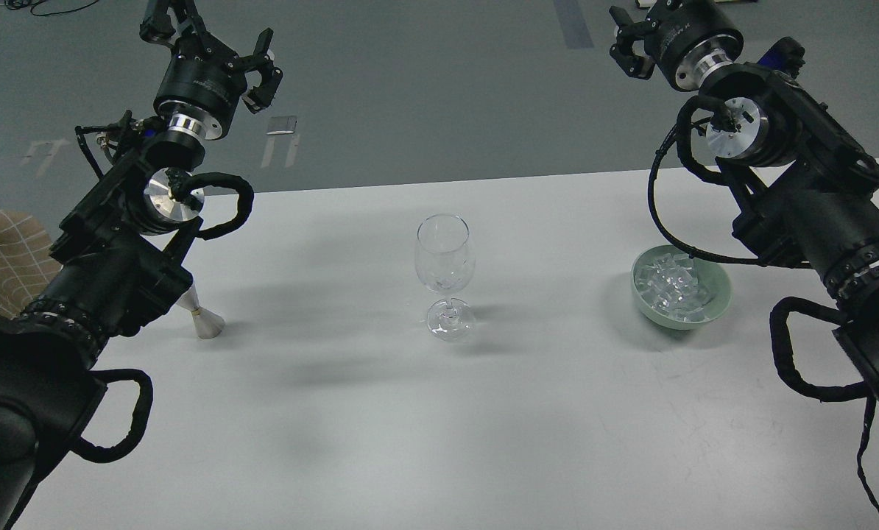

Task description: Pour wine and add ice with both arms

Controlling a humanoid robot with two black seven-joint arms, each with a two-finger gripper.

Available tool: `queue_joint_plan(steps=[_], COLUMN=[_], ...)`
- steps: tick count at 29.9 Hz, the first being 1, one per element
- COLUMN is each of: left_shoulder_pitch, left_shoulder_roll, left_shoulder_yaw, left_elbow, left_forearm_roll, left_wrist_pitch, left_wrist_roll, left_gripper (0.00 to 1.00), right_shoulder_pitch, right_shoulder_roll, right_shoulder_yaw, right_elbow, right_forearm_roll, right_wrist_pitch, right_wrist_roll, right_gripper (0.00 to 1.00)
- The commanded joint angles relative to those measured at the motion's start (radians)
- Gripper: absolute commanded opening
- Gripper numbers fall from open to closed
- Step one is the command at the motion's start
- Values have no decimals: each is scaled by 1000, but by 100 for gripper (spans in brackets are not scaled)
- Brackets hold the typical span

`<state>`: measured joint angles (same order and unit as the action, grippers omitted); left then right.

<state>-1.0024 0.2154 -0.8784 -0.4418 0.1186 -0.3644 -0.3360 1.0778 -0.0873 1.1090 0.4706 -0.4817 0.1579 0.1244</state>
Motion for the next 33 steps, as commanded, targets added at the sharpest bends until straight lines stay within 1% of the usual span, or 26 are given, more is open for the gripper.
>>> queue_joint_plan(steps=[1, 13, 15, 17, 19, 22, 24, 26, 28, 30, 33], left_shoulder_pitch=[1, -1, -1, -1, -1, 2, 5, 5, 7, 1, 1], left_shoulder_roll=[4, 9, 10, 12, 12, 10, 7, 9, -1, -5, -5], left_shoulder_yaw=[7, 4, -1, -1, -1, -1, -1, -1, -2, -7, -1], left_elbow=[0, 12, 12, 12, 12, 12, 14, 15, 38, 74, 75], left_forearm_roll=[-1, -1, -2, -2, -2, -2, -2, -2, -2, -7, -5], left_wrist_pitch=[2, 7, 7, 5, 5, 5, 8, 10, 15, 38, 30], left_wrist_roll=[0, -5, -17, -14, -11, -34, -69, -67, -80, -84, -84], left_gripper=[98, 98, 98, 98, 98, 98, 98, 98, 98, 98, 99], right_shoulder_pitch=[-4, -1, 1, 1, 1, 1, 1, 1, 1, 1, 1], right_shoulder_roll=[0, -2, 1, 9, 28, 40, 41, 41, 41, 41, 40], right_shoulder_yaw=[0, 3, 52, 115, 134, 140, 140, 140, 141, 141, 141], right_elbow=[-1, -1, -1, -1, -3, -3, -3, -3, -3, 0, 3], right_forearm_roll=[0, 2, 3, 2, 2, 2, 2, 2, 2, 2, 2], right_wrist_pitch=[0, 0, 0, 0, 0, 0, 0, 0, 2, 8, 12], right_wrist_roll=[0, 0, -2, -8, -8, -8, -5, -3, -2, -2, -3], right_gripper=[100, 100, 100, 100, 100, 100, 100, 100, 100, 100, 100])
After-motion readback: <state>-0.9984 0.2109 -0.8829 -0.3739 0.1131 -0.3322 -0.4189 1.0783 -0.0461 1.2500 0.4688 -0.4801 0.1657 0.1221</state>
